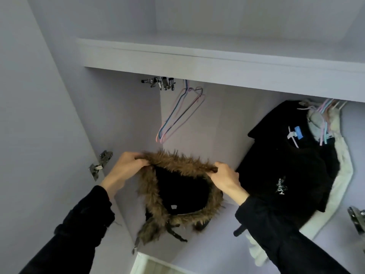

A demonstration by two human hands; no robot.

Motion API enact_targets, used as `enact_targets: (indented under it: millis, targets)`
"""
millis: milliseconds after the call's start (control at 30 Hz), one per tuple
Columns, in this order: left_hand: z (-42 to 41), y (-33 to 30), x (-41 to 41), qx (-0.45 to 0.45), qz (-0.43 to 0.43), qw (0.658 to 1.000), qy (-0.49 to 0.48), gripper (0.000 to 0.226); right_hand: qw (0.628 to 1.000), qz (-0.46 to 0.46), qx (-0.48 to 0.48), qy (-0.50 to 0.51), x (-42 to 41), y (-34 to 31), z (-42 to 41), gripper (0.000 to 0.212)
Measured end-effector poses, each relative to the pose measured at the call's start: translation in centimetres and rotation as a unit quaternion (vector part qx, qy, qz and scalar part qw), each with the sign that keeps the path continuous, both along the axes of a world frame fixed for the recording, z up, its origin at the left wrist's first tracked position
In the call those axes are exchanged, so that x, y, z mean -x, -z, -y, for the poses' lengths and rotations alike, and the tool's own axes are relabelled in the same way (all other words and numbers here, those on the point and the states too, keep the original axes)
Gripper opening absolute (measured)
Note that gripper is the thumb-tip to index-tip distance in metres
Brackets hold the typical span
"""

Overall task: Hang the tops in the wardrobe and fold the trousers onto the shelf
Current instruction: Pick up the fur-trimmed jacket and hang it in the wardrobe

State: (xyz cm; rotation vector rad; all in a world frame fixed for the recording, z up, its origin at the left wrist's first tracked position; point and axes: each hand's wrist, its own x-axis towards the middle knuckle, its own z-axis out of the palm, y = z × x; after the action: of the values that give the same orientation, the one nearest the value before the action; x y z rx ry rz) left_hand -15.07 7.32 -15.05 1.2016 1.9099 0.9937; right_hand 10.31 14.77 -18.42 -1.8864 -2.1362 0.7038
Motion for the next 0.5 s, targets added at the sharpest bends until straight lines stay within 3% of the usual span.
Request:
enact_targets:
  millis: [67,133,200,300,400,433,500]
  targets:
    - [-0.6,-0.8,0.2,-0.001,0.038,0.999,-0.023,0.023,0.999,-0.037,0.023,-0.023,1.6,0.5,-1.5,0.015]
    - [-1.0,-1.8,0.1,-0.007,0.064,0.997,-0.038,0.015,0.994,-0.096,0.044,-0.032,3.1,0.5,-2.8,0.018]
    - [-1.7,-2.2,0.9,-0.017,0.066,0.997,-0.042,0.015,0.973,-0.218,0.081,-0.018,5.1,0.0,-3.9,0.020]
    - [-2.0,-2.6,2.2,-0.008,0.066,0.997,-0.041,0.015,0.905,-0.390,0.166,0.023,8.0,-1.8,-5.2,0.024]
    - [-1.7,-2.5,3.8,0.015,0.059,0.997,-0.038,0.010,0.804,-0.543,0.233,0.069,11.0,-3.1,-7.1,0.019]
    - [-1.7,-2.4,4.6,0.022,0.050,0.998,-0.039,0.006,0.779,-0.574,0.241,0.077,12.2,-3.5,-7.9,0.019]
    - [-1.7,-2.5,5.7,0.030,0.038,0.998,-0.040,0.023,0.756,-0.603,0.238,0.095,13.8,-4.3,-8.9,0.015]
